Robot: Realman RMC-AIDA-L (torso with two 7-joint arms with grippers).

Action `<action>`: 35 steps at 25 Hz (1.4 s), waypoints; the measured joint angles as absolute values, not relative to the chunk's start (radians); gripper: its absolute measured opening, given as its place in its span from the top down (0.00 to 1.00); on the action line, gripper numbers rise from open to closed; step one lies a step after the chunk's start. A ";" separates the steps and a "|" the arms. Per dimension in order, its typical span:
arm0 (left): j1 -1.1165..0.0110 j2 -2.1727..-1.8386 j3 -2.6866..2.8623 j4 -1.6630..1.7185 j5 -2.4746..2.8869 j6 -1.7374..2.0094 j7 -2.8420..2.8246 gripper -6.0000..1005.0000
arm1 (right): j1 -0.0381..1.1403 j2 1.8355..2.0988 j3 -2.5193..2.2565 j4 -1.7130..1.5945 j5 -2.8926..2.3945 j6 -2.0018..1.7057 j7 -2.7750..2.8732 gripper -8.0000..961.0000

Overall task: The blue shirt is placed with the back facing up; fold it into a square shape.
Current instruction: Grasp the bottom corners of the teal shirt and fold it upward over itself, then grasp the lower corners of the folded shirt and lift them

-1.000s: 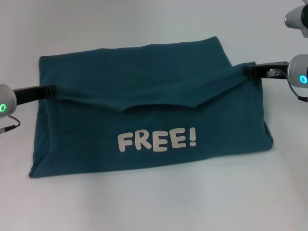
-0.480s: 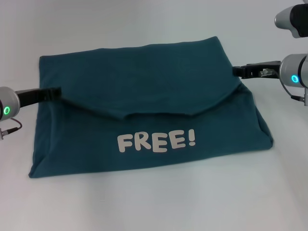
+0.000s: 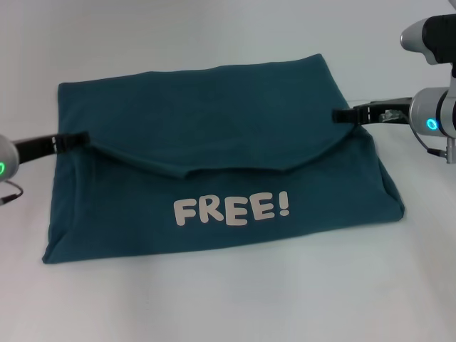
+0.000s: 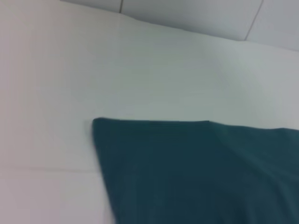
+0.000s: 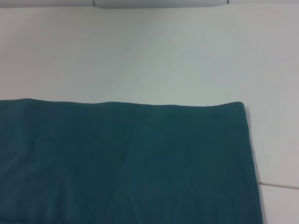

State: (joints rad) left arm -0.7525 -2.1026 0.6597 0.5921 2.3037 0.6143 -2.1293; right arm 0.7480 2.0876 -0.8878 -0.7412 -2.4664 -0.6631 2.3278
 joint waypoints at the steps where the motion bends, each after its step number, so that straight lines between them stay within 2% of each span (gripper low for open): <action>1: -0.745 -2.102 0.659 0.597 2.304 0.622 -2.130 0.32 | 0.747 2.088 -0.888 -0.743 -2.466 -0.669 2.330 0.27; 6: -0.699 -2.099 0.653 0.660 2.297 0.725 -2.160 0.08 | 0.741 2.087 -0.883 -0.759 -2.461 -0.712 2.333 0.10; 8: -0.670 -2.097 0.644 0.717 2.296 0.812 -2.188 0.08 | 0.739 2.086 -0.886 -0.772 -2.462 -0.736 2.333 0.03; 18: -0.571 -2.050 0.591 0.903 2.359 1.237 -2.405 0.08 | 0.720 2.081 -0.888 -0.851 -2.468 -0.856 2.333 0.04; 26: -0.560 -2.047 0.596 0.992 2.556 1.420 -2.538 0.08 | 0.718 2.075 -0.888 -0.867 -2.468 -0.874 2.336 0.04; 35: -0.562 -2.056 0.608 0.998 2.609 1.437 -2.586 0.08 | 0.718 2.078 -0.889 -0.870 -2.468 -0.875 2.336 0.04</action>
State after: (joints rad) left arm -0.5617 -2.0555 0.6084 0.9983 2.6090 1.4365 -2.5860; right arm 0.7178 2.0778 -0.8895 -0.8695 -2.4682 -0.8746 2.3363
